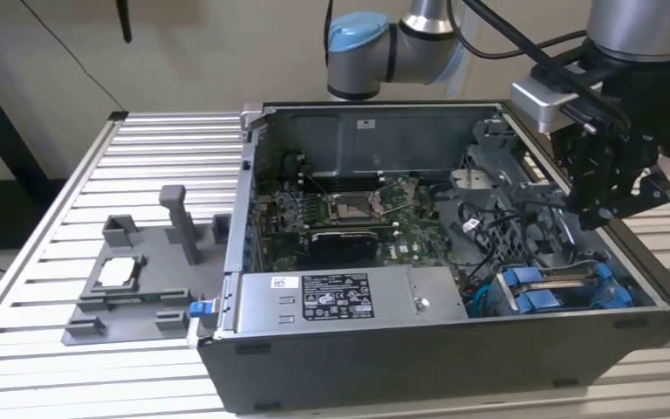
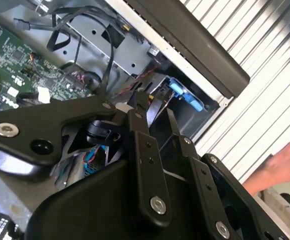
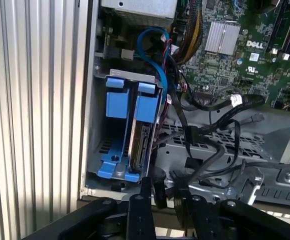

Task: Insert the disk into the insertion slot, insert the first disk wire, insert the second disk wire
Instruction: 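Insert the first disk wire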

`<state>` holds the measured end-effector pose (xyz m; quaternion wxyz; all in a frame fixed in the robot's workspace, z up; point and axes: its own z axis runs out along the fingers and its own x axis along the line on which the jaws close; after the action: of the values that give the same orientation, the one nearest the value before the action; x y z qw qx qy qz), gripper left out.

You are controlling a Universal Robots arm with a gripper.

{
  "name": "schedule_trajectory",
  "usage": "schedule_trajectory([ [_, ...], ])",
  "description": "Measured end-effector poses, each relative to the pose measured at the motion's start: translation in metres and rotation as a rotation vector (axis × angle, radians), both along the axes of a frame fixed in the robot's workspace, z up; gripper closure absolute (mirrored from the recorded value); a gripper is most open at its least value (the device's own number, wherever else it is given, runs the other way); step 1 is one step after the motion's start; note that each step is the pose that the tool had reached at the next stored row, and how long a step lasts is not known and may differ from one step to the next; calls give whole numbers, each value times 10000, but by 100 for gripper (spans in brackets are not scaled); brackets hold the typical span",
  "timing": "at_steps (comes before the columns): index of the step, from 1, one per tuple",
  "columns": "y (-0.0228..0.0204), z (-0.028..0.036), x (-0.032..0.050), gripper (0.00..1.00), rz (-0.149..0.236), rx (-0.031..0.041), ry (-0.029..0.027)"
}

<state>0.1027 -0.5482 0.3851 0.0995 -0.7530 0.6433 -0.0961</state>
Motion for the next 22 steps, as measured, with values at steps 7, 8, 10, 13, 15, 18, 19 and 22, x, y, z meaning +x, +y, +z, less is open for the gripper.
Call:
schedule_trajectory([
  [7, 2, 3, 0, 76, 11, -1, -136],
  [8, 2, 3, 0, 76, 11, -1, -136],
  [10, 2, 3, 0, 80, 11, -3, -136],
  [13, 2, 2, 3, 80, 12, -6, -130],
  [15, 2, 0, 24, 80, 7, -55, 36],
  [18, 2, 0, 74, 80, 10, -138, 432],
  [19, 2, -1, 93, 80, 10, -159, 569],
  [22, 2, -2, 158, 80, 12, -221, 983],
])
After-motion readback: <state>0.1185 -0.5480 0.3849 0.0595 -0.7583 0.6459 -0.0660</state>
